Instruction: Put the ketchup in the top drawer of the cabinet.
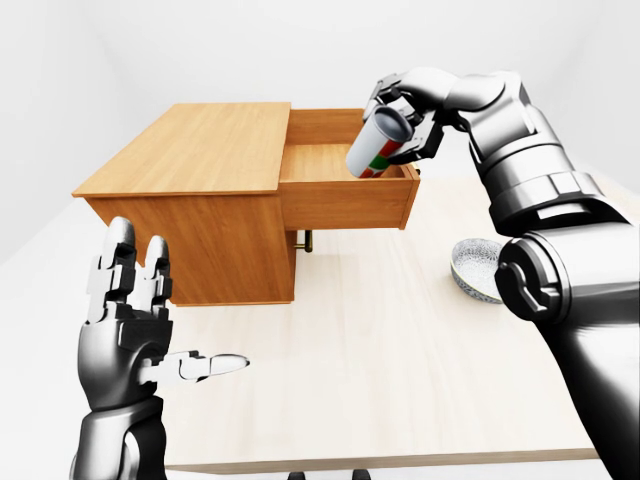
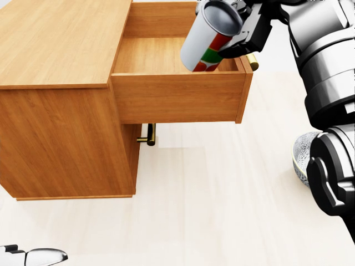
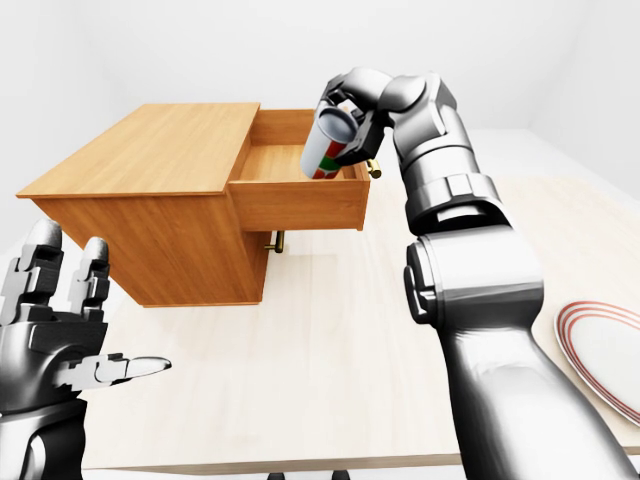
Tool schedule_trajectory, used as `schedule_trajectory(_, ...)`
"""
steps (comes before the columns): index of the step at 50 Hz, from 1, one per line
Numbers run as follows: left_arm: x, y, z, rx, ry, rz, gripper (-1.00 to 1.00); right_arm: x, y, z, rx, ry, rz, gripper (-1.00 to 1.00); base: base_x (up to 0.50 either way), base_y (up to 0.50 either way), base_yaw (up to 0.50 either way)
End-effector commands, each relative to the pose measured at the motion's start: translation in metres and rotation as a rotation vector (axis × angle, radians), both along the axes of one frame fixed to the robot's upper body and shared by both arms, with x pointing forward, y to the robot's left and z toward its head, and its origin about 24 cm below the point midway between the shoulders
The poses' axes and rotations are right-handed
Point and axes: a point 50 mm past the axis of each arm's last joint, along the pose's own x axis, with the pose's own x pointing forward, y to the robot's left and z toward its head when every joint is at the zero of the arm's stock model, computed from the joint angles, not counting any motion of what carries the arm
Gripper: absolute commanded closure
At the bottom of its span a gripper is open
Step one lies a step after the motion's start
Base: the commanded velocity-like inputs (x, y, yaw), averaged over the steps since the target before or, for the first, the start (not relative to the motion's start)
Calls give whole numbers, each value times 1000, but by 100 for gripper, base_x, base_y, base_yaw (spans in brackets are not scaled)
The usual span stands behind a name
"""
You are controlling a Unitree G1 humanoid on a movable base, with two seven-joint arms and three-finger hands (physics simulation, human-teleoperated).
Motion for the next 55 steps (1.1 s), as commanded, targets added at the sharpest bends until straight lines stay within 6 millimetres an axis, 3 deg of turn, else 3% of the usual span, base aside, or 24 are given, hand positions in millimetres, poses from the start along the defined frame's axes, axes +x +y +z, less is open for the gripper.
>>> schedule_trajectory(1, 0, 0, 0, 0, -1, 0, -100, 0, 1, 1, 18, -12, 0, 100, 0, 0, 0)
schedule_trajectory(4, 1, 0, 1, 1, -3, 1, -100, 0, 0, -1, -1, 10, 12, 100, 0, 0, 0)
schedule_trajectory(5, 0, 0, 1, 0, -4, 2, -100, 0, 0, -1, 4, 5, 9, 54, 0, 0, 0)
schedule_trajectory(7, 1, 0, 0, 0, 1, 1, -100, 0, -3, 0, 9, 2, 1, -100, 0, 0, 0)
schedule_trajectory(33, 1, 1, 1, -1, -6, 4, -100, -2, -6, 10, 2, -25, -11, -100, 0, 0, 0)
schedule_trajectory(55, 0, 0, 0, -3, 1, -2, -100, -25, -18, 82, -121, -173, -42, -100, 0, 0, 0)
